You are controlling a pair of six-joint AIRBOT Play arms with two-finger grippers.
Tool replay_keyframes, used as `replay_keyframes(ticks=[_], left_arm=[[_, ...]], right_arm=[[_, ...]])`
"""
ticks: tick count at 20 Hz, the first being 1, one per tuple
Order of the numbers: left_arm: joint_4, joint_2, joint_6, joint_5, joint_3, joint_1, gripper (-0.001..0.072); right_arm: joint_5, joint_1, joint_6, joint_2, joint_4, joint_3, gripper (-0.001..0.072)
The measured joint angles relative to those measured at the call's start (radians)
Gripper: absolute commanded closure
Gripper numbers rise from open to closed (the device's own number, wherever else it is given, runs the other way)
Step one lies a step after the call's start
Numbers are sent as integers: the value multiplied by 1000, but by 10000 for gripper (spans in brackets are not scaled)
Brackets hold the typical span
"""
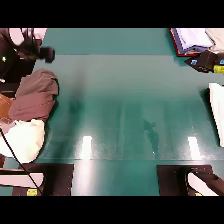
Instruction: Fold the shirts.
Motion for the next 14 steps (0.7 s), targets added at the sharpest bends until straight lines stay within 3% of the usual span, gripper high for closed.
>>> replay_keyframes(ticks=[8, 9, 10, 11, 14], left_arm=[[18, -101, -55, 257, -266, 194, 118], [16, -109, -58, 275, -273, 201, 226], [16, -115, -60, 289, -276, 207, 478], [14, -119, -61, 296, -276, 212, 672], [12, -118, -62, 288, -249, 218, 680]], right_arm=[[4, 0, 0, 0, 0, 0, 696], [4, 1, 0, 0, 0, 0, 696], [3, 1, 0, 0, 0, 0, 696], [4, 1, 0, 0, 0, 0, 696], [3, 1, 0, 0, 3, 0, 696]])
